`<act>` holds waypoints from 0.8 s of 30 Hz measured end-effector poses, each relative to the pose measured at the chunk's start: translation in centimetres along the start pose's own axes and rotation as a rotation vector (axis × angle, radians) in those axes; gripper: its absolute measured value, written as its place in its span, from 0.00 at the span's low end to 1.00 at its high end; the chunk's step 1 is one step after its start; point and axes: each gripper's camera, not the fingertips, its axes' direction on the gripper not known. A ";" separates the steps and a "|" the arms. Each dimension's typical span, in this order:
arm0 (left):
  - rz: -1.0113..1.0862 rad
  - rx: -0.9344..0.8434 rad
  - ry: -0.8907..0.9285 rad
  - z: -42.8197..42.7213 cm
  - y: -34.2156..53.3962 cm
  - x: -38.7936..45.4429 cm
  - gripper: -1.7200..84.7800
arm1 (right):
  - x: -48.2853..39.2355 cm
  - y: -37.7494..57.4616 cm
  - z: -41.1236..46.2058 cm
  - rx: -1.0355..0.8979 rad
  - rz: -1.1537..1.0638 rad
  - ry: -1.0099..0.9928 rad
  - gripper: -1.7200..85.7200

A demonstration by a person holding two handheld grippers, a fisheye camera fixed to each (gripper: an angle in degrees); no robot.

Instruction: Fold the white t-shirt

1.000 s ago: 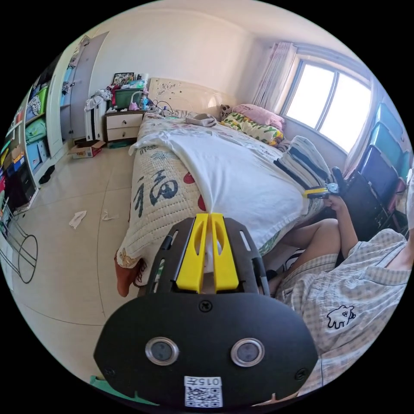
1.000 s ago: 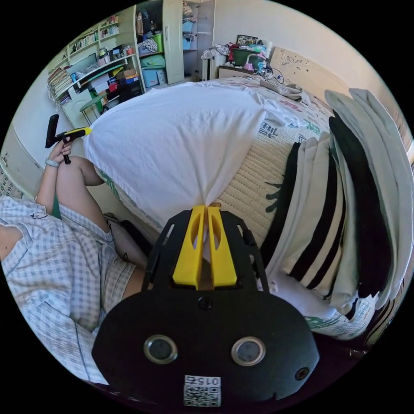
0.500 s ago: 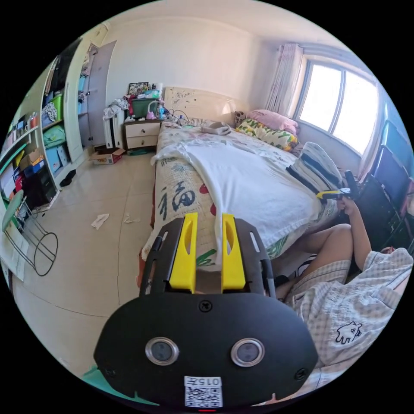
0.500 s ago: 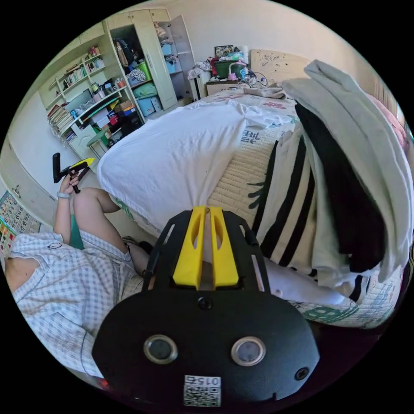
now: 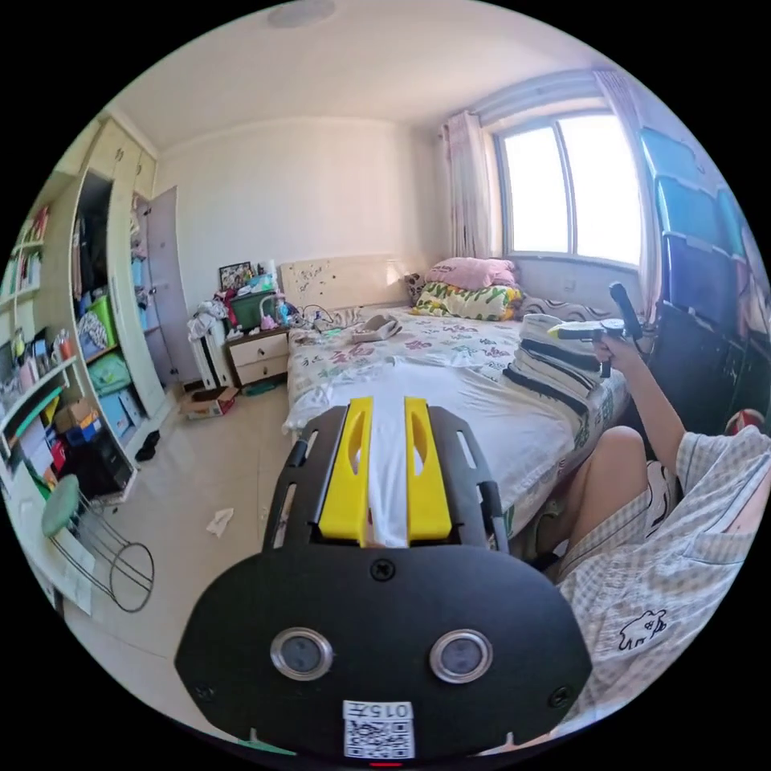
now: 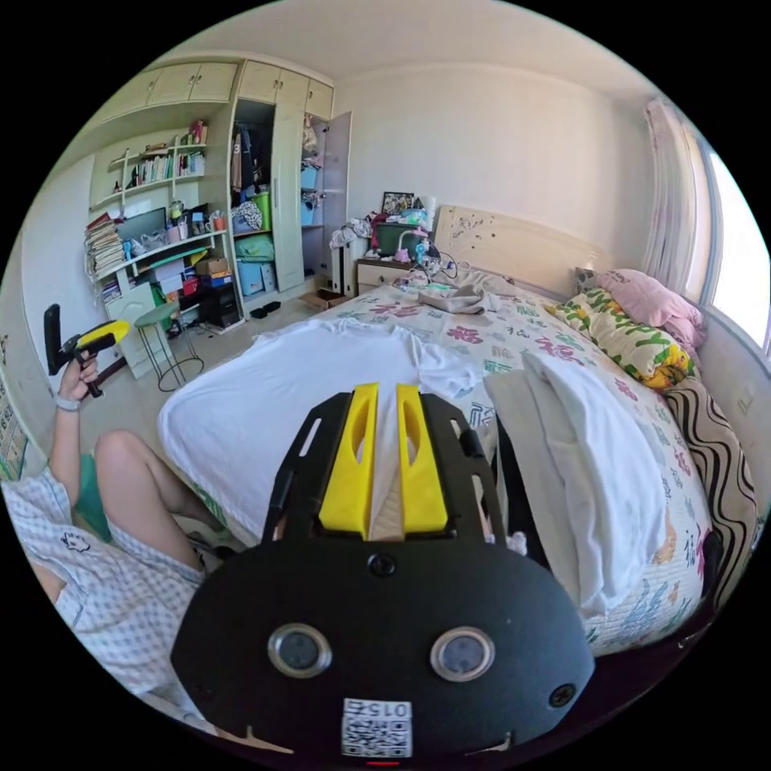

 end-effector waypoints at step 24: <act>0.628 -0.421 0.306 58.3 -17.0 30.3 0.12 | 24.7 -24.6 38.8 -0.528 0.532 0.108 0.10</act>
